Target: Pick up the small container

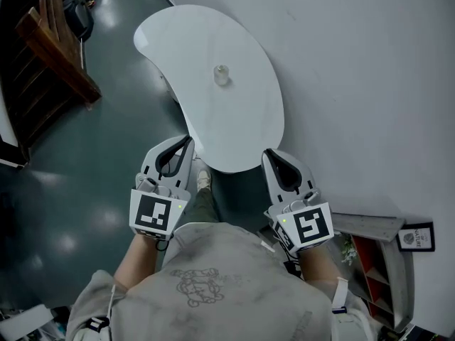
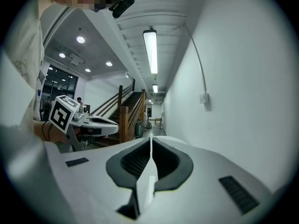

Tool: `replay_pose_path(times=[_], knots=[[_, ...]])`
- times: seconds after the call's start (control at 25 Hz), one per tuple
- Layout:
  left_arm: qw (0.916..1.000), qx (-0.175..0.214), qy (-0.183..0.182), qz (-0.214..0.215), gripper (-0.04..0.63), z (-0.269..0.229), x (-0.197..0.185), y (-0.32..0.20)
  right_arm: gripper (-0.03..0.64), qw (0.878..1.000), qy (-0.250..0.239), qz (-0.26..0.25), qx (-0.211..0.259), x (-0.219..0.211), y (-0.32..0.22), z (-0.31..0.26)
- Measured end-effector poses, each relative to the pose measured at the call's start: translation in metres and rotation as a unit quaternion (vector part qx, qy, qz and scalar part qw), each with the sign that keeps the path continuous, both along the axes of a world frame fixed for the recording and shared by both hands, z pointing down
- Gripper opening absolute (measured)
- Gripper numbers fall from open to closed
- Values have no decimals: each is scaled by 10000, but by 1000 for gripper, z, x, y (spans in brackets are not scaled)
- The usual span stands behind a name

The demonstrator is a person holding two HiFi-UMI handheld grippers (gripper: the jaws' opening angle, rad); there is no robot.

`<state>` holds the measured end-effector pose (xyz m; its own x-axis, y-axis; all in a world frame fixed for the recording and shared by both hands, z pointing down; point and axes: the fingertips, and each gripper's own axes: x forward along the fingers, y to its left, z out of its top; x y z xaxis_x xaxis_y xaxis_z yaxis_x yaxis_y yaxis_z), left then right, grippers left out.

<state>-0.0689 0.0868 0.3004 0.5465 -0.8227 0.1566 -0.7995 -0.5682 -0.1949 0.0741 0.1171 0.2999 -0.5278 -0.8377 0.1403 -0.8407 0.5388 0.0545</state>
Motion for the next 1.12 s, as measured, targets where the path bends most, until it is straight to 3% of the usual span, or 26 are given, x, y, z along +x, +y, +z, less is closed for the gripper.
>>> replay_pose_path(times=[0.72,1.12], knots=[[9981,-249,31,558,18,-5,-30,-203,34,9992,144,337,-163,-45,-198,-16],[9966,-382,96,724,18,2,-20,-256,34,9986,207,393,-270,-44,-251,-14]])
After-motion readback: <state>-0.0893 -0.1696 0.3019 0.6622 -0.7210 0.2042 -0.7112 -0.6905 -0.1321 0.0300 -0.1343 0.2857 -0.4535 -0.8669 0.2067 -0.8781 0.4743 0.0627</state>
